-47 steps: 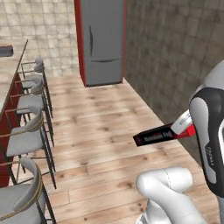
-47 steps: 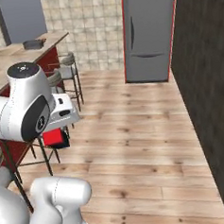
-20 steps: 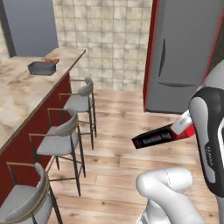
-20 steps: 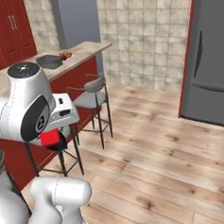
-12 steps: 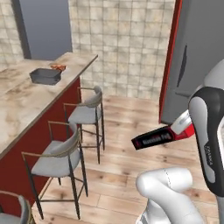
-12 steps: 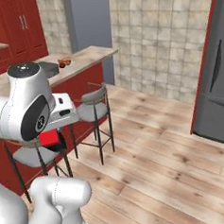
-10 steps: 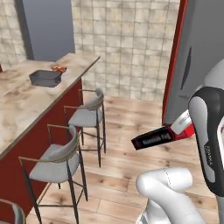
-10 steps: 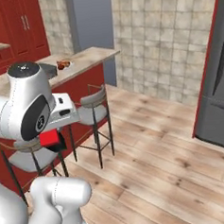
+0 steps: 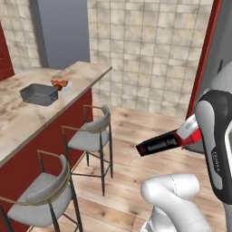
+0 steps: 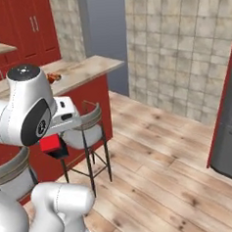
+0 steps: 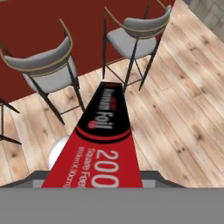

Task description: Retrieve the tupperware and aluminum foil from the cabinet and place them on the dining counter near the plate with bell pepper and hot dog to prepare for storing leftovers.

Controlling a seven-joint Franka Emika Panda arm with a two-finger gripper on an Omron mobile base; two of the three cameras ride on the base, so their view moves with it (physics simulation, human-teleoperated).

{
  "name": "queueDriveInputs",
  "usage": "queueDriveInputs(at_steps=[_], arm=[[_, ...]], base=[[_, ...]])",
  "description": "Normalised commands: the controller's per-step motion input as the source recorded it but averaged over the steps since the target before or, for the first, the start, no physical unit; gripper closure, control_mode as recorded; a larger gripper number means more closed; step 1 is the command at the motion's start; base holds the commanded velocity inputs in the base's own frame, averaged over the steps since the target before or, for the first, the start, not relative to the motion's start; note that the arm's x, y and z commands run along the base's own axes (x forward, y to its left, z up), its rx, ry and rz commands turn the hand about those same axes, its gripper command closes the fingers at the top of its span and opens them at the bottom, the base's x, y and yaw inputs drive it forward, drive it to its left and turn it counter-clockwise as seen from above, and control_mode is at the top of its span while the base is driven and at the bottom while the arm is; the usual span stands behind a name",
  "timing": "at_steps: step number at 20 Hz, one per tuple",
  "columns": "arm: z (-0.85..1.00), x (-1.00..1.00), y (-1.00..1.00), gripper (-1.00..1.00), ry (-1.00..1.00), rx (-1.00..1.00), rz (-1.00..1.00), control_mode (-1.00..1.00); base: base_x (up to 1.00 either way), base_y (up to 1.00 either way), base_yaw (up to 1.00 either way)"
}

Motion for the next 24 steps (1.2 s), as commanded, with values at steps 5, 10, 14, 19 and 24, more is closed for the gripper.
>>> queueDriveInputs(at_steps=[5, 10, 14, 19, 24], arm=[[0.0, 0.0, 0.0, 1.0, 0.0, 0.0, 0.0, 1.0], [0.0, 0.0, 0.0, 1.0, 0.0, 0.0, 0.0, 1.0], [0.0, 0.0, 0.0, 1.0, 0.0, 0.0, 0.0, 1.0], [0.0, 0.0, 0.0, 1.0, 0.0, 0.0, 0.0, 1.0], [0.0, 0.0, 0.0, 1.0, 0.0, 0.0, 0.0, 1.0]], base=[[0.69, -0.61, 0.26], [0.67, -0.37, 0.3], [0.74, -0.25, 0.39], [0.64, -0.48, 0.45], [0.62, -0.47, 0.48]])
